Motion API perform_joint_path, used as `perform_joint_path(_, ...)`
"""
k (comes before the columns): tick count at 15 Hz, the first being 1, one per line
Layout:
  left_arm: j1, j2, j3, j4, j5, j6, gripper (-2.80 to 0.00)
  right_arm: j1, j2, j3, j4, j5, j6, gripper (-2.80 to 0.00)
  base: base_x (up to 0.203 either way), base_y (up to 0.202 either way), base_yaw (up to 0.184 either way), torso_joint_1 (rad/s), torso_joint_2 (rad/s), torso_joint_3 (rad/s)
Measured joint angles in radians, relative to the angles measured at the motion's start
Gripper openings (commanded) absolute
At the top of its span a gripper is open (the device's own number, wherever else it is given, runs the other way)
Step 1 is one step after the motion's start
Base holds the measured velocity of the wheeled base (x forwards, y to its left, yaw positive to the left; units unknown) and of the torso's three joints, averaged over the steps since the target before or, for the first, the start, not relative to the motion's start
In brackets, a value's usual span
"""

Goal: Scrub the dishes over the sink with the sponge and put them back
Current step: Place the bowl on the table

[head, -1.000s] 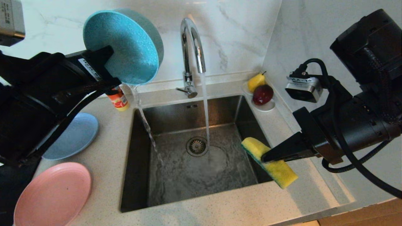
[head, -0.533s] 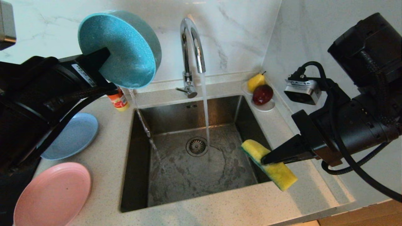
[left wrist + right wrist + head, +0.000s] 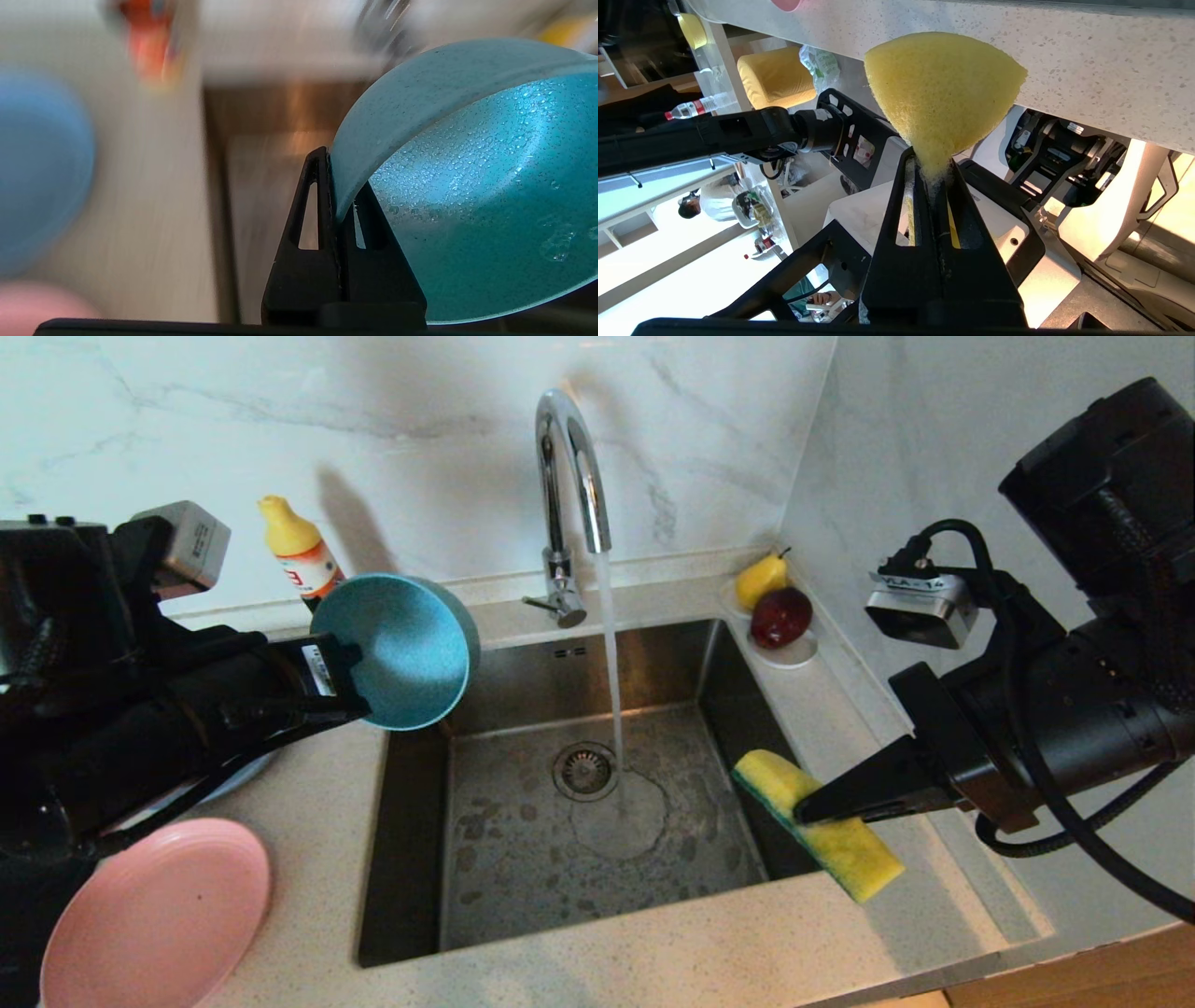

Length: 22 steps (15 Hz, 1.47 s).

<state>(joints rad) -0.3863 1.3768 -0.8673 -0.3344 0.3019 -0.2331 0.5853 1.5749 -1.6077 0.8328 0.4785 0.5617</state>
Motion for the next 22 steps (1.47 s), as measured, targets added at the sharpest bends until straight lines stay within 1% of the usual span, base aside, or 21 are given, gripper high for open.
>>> perform_joint_path(2, 0.038, 0.0, -0.12, 0.264, -0.008, -0.113, -2.8, -0.004, -0.002, 0.003, 0.0, 0.0, 0.0, -2.8, 0.0, 0.0, 0.0, 0.0, 0.0, 0.0)
perform_joint_path(3, 0.068, -0.003, -0.189, 0.407, -0.018, -0.163, -2.8, -0.005, -0.003, 0.004, 0.001, 0.0, 0.0, -2.8, 0.0, 0.0, 0.0, 0.0, 0.0, 0.0)
perform_joint_path(5, 0.159, -0.012, -0.295, 0.631, -0.054, -0.224, -2.8, -0.005, -0.003, 0.012, 0.001, -0.001, 0.0, -2.8, 0.0, 0.0, 0.0, 0.0, 0.0, 0.0)
perform_joint_path(6, 0.214, -0.016, -0.334, 0.712, -0.075, -0.247, -2.8, -0.009, -0.003, 0.015, 0.0, -0.001, 0.0, -2.8, 0.0, 0.0, 0.0, 0.0, 0.0, 0.0)
perform_joint_path(7, 0.273, -0.02, -0.364, 0.769, -0.098, -0.261, -2.8, -0.014, -0.002, 0.018, 0.001, -0.001, 0.0, -2.8, 0.0, 0.0, 0.0, 0.0, 0.0, 0.0)
perform_joint_path(9, 0.414, -0.027, -0.402, 0.828, -0.156, -0.284, -2.8, -0.023, 0.003, 0.024, 0.0, -0.001, -0.002, -2.8, 0.0, 0.0, 0.0, 0.0, 0.0, 0.0)
perform_joint_path(11, 0.563, -0.034, -0.42, 0.851, -0.212, -0.297, -2.8, -0.031, 0.011, 0.026, 0.0, -0.001, -0.002, -2.8, 0.0, 0.0, 0.0, 0.0, 0.0, 0.0)
perform_joint_path(13, 0.709, -0.037, -0.431, 0.872, -0.262, -0.296, -2.8, -0.035, 0.021, 0.024, -0.001, -0.001, -0.003, -2.8, 0.0, 0.0, 0.0, 0.0, 0.0, 0.0)
perform_joint_path(16, 0.917, -0.037, -0.434, 0.89, -0.329, -0.271, -2.8, -0.039, 0.035, 0.027, -0.039, -0.002, -0.003, -2.8, 0.0, 0.0, 0.0, 0.0, 0.0, 0.0)
perform_joint_path(19, 1.128, -0.007, -0.416, 0.889, -0.431, -0.242, -2.8, -0.042, 0.041, 0.06, -0.089, -0.003, -0.003, -2.8, 0.0, 0.0, 0.0, 0.0, 0.0, 0.0)
perform_joint_path(21, 1.24, 0.04, -0.406, 0.883, -0.48, -0.226, -2.8, -0.048, 0.046, 0.064, -0.091, -0.003, -0.003, -2.8, 0.0, 0.0, 0.0, 0.0, 0.0, 0.0)
perform_joint_path(22, 1.281, 0.067, -0.404, 0.88, -0.491, -0.221, -2.8, -0.05, 0.048, 0.063, -0.091, -0.002, -0.003, -2.8, 0.0, 0.0, 0.0, 0.0, 0.0, 0.0)
